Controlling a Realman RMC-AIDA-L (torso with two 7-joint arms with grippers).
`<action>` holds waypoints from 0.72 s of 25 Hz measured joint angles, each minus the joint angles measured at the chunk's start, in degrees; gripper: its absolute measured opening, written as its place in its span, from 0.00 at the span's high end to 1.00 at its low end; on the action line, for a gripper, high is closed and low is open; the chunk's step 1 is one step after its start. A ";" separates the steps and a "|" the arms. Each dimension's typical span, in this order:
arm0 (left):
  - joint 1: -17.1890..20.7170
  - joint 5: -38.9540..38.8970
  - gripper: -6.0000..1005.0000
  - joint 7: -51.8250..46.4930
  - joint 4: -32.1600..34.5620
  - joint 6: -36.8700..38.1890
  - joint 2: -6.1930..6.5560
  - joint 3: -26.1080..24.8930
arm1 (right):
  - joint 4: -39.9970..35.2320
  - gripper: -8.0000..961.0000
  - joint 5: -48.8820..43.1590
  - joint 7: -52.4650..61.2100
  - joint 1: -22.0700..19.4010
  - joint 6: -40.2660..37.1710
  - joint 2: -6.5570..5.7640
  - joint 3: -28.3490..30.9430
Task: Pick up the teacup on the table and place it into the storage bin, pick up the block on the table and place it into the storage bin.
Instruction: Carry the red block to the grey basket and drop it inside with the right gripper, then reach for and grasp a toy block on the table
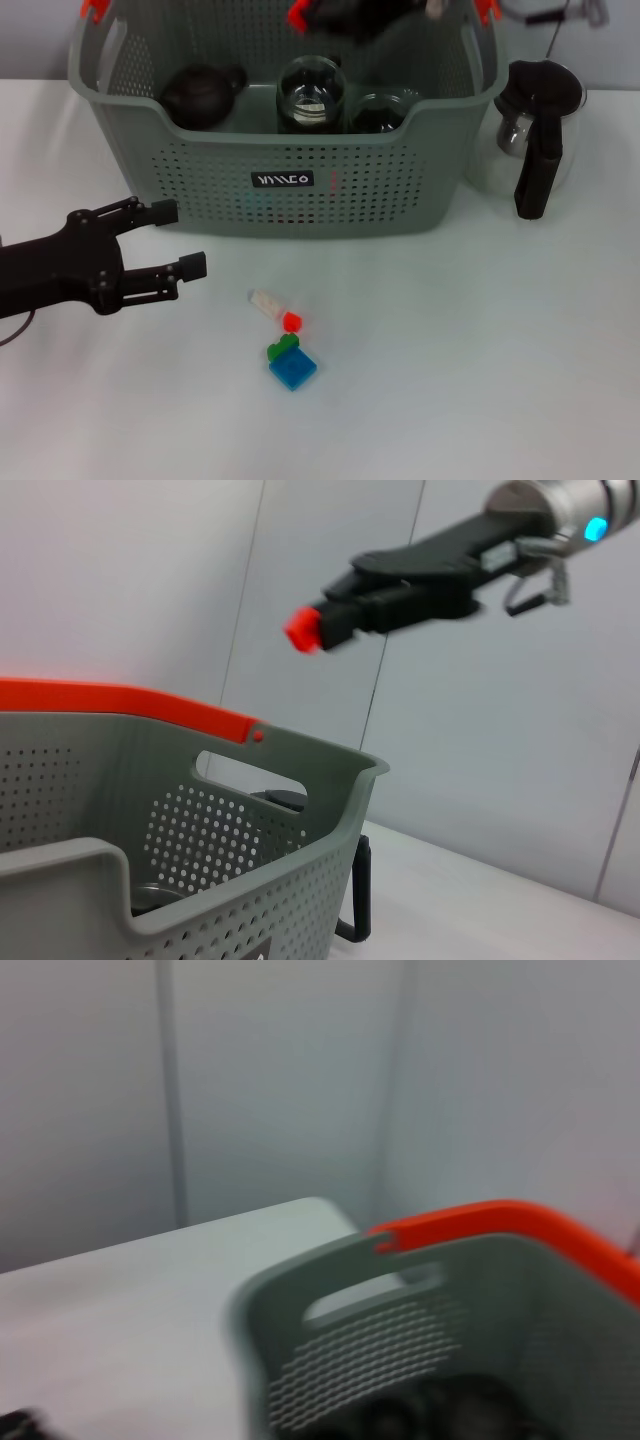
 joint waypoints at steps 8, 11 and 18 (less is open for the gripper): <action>-0.11 0.28 0.14 0.11 0.23 -0.44 -0.11 0.00 | 6.21 0.72 -2.57 -0.08 2.15 4.90 -0.93 3.62; -0.27 0.27 0.14 0.13 0.25 -0.51 -0.12 0.01 | 5.73 0.62 -2.56 -0.45 1.37 5.99 -0.66 3.39; -0.43 -0.11 0.14 -0.05 0.32 -0.55 -0.05 0.01 | 0.12 0.44 5.37 -3.56 -3.34 4.99 0.32 2.07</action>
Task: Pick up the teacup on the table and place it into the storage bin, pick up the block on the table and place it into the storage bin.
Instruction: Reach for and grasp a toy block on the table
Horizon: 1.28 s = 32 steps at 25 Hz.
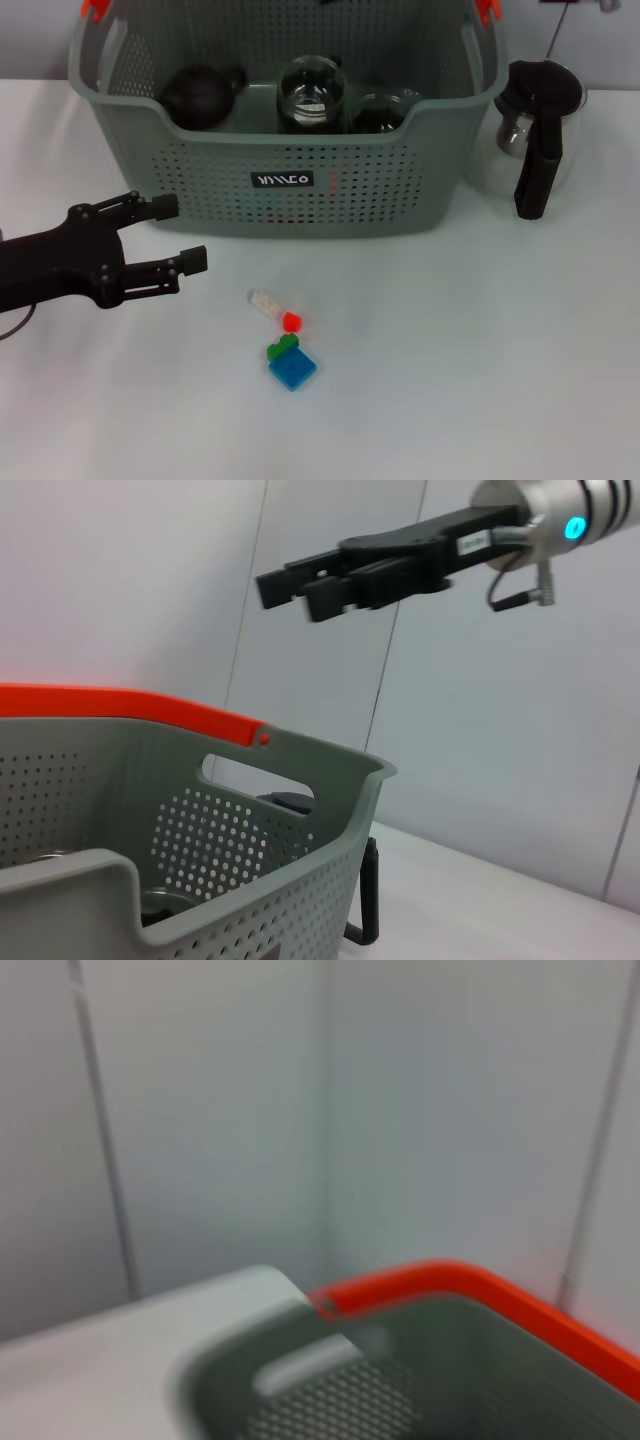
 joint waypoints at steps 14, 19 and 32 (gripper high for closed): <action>0.19 0.35 0.14 0.96 1.05 2.67 0.12 0.20 | -0.20 0.03 14.17 -23.00 -17.99 -19.38 -0.02 -0.72; -0.15 0.46 0.14 0.98 1.02 3.43 -0.12 1.16 | 5.13 0.04 14.51 -27.67 -21.85 -21.05 0.04 -0.69; -1.17 1.42 0.14 0.62 2.63 6.15 -0.28 10.86 | 6.50 0.04 14.60 -29.72 -23.50 -23.89 -0.41 -0.50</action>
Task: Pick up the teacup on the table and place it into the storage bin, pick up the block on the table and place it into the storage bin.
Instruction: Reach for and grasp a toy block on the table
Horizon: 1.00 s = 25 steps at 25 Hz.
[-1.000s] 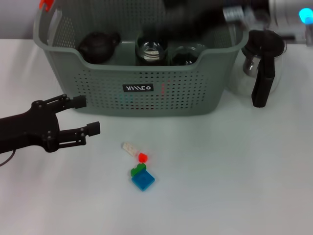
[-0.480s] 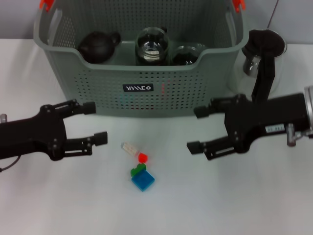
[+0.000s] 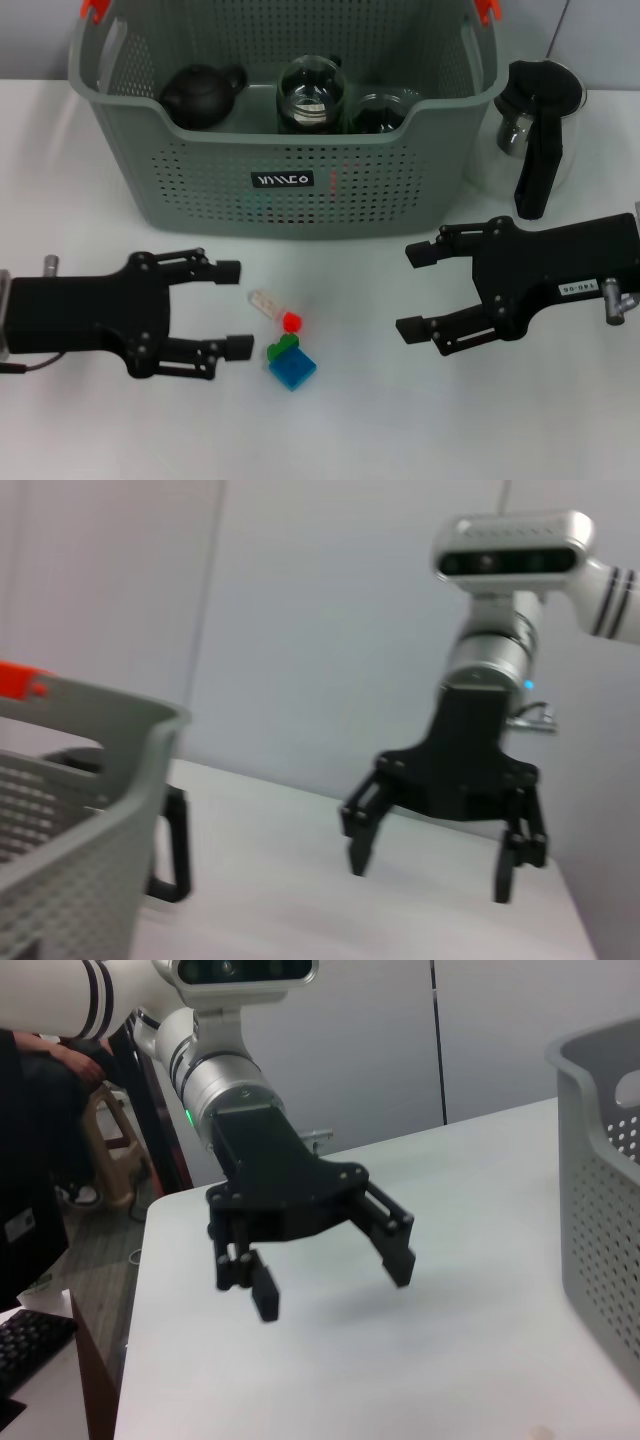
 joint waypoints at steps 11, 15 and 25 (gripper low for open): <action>-3.65 5.86 0.14 -12.00 9.86 -1.93 -0.55 5.46 | -0.01 0.04 -1.61 0.70 2.70 0.08 -0.38 2.96; -6.09 11.77 0.14 -16.11 13.85 -2.96 -1.05 6.35 | -0.01 0.04 -3.76 2.98 4.54 0.03 0.02 3.76; -10.26 22.21 0.14 -26.06 16.86 -10.31 -3.95 8.87 | 0.06 0.04 -3.97 5.58 5.90 0.91 0.34 3.80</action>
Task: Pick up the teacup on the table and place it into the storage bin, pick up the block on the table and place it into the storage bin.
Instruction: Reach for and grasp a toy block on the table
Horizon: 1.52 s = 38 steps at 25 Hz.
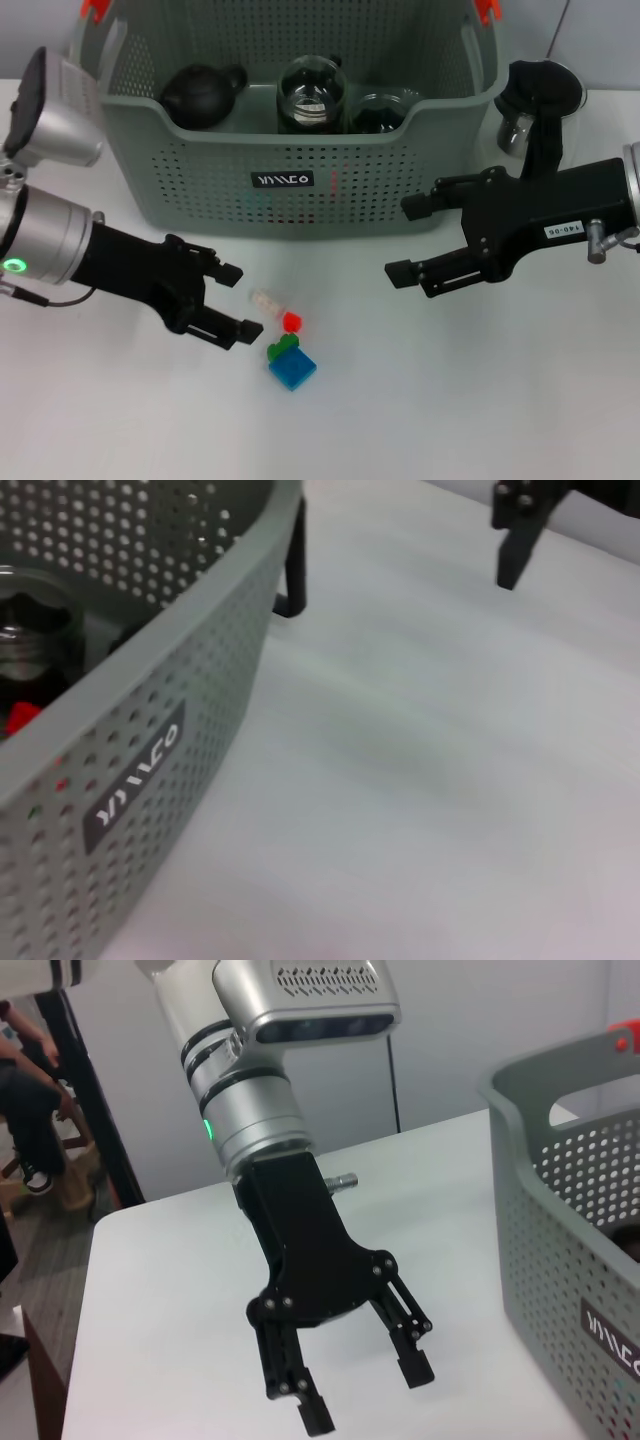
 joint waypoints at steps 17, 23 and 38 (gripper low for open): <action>0.47 2.16 0.14 -1.40 5.72 -0.64 -1.89 12.29 | 0.48 0.04 -0.03 1.09 2.25 0.08 -1.25 0.22; -0.54 3.73 0.14 -4.09 5.94 -0.84 -3.14 16.75 | 0.46 0.04 -0.02 1.13 2.32 0.13 -1.31 1.41; -1.47 1.28 0.14 -7.94 4.29 -1.42 -3.33 25.92 | 0.53 0.04 -0.01 0.63 2.33 0.15 -1.32 2.25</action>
